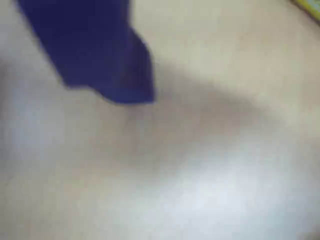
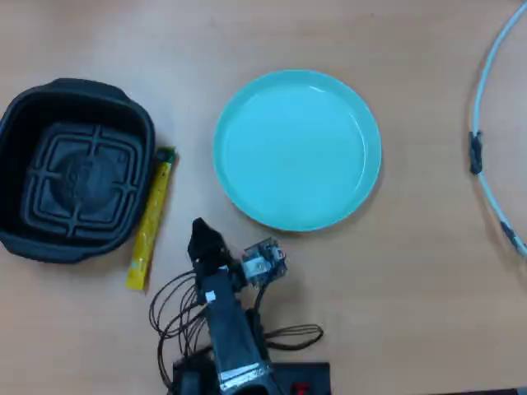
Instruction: Pick up the yellow instant coffee stick, then put it in the black bowl
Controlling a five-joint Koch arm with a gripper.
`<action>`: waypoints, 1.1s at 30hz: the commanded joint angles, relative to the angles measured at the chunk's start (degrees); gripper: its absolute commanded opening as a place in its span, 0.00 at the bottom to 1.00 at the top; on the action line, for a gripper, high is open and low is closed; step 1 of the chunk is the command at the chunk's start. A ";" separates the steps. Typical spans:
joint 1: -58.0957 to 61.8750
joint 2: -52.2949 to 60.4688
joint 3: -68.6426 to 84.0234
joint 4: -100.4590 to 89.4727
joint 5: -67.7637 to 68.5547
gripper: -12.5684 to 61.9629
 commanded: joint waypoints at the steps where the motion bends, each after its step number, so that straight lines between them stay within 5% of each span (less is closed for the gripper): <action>1: -0.79 4.83 -9.40 4.31 -5.80 0.93; 16: -5.80 -23.38 -42.89 19.51 -28.04 0.93; 33: -4.57 -35.51 -46.67 21.09 -38.94 0.93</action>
